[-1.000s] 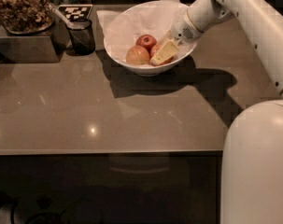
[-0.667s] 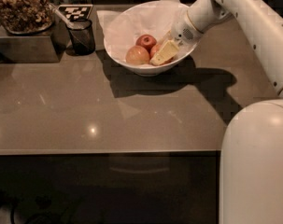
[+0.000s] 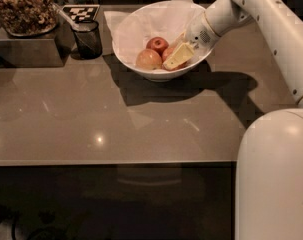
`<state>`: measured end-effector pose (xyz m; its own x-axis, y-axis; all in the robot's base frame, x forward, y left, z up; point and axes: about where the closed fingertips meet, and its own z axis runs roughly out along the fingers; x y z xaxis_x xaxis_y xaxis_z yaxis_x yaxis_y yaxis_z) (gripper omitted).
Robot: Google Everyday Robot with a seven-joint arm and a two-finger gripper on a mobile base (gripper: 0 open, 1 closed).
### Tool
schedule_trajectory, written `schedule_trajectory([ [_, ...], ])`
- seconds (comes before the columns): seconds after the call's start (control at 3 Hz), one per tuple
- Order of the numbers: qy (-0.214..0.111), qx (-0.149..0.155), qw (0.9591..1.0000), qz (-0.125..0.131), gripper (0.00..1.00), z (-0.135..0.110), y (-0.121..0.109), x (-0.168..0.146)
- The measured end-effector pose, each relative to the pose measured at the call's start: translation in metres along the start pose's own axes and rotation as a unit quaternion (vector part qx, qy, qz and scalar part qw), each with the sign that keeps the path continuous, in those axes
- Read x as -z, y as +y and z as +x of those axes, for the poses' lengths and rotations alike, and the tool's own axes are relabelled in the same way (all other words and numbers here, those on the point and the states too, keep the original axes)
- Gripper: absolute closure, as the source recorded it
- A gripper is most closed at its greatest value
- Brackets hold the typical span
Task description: Pick apple from white bowl
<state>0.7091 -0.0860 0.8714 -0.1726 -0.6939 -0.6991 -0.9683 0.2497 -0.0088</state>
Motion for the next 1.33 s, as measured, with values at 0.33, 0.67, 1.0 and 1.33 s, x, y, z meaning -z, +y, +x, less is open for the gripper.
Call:
schedule_trajectory([
  [0.33,-0.049,0.009,0.9986,-0.018,1.00,-0.015,0.006,0.019],
  [0.67,-0.094,0.027,0.9949,-0.023,1.00,-0.038,0.016,0.054],
  [1.0,-0.111,0.046,0.9925,-0.026,1.00,-0.061,0.027,0.080],
  [1.33,-0.110,0.059,0.9919,-0.023,1.00,-0.075,0.036,0.103],
])
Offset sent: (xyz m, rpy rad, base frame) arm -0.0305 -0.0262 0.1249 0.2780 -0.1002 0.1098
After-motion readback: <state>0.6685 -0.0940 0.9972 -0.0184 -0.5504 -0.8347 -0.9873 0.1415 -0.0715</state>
